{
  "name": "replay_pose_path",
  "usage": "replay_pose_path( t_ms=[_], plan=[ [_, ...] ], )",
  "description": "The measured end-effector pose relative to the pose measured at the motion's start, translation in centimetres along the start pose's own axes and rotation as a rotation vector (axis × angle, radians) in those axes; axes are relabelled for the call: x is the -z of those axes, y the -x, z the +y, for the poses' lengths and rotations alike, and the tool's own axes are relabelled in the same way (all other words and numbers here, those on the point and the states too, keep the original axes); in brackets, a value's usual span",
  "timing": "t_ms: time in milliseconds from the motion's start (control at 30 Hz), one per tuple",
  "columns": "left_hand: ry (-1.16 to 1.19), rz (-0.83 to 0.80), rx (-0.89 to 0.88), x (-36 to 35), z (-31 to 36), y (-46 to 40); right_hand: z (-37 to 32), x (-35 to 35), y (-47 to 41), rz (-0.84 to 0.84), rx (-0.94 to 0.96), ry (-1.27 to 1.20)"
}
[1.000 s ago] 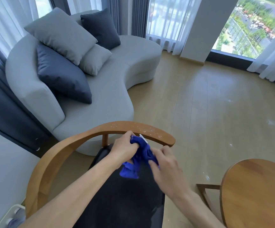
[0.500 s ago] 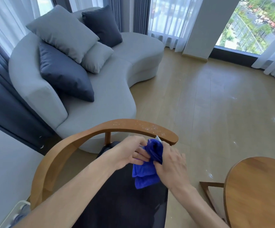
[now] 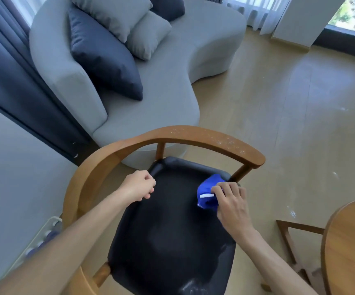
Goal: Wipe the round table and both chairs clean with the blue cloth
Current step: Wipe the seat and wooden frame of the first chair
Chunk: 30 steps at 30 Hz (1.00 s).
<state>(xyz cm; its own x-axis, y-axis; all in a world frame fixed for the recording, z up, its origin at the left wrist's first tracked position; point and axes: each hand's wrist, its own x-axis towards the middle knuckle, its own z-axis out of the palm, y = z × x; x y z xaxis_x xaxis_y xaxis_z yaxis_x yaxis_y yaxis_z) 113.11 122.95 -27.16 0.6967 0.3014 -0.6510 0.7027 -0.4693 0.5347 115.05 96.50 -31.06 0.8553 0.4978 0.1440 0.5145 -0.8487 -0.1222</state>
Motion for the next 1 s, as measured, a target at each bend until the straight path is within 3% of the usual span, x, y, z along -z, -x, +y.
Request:
replay_pose_path(
  t_ms=[100,267,433,500,633,733,833,900,1000],
  plan=[
    [-0.058,0.003,0.012,0.0,-2.5,-1.4,0.1,-4.4,2.4,-0.045,0.173,0.084],
    [-0.098,0.006,0.059,-0.2,-5.9,-3.1,2.2,-9.1,8.1,-0.417,0.273,0.178],
    [-0.102,0.007,0.058,-0.6,-6.9,-4.4,3.1,-9.7,9.4,-0.414,0.271,0.118],
    [-0.102,0.007,0.055,-0.8,-6.9,-5.0,3.3,-9.5,9.3,-0.339,0.241,0.058],
    [-0.152,0.018,0.036,-1.0,-6.9,-6.4,3.0,-10.2,7.7,-0.233,-0.043,-0.015],
    [-0.262,0.020,-0.001,-1.1,-7.4,-7.8,2.4,-11.7,5.2,-0.447,-0.480,-0.121],
    [-0.383,0.026,-0.037,-1.2,-8.3,-9.0,1.8,-13.5,3.2,-0.563,-0.920,-0.427],
    [-0.443,0.034,-0.054,-1.0,-8.6,-9.6,1.3,-14.4,2.4,-0.530,-1.034,-0.484],
    [-0.473,0.046,-0.057,-0.5,-8.5,-10.1,0.6,-14.6,1.7,-0.541,-0.981,-0.441]
  ],
)
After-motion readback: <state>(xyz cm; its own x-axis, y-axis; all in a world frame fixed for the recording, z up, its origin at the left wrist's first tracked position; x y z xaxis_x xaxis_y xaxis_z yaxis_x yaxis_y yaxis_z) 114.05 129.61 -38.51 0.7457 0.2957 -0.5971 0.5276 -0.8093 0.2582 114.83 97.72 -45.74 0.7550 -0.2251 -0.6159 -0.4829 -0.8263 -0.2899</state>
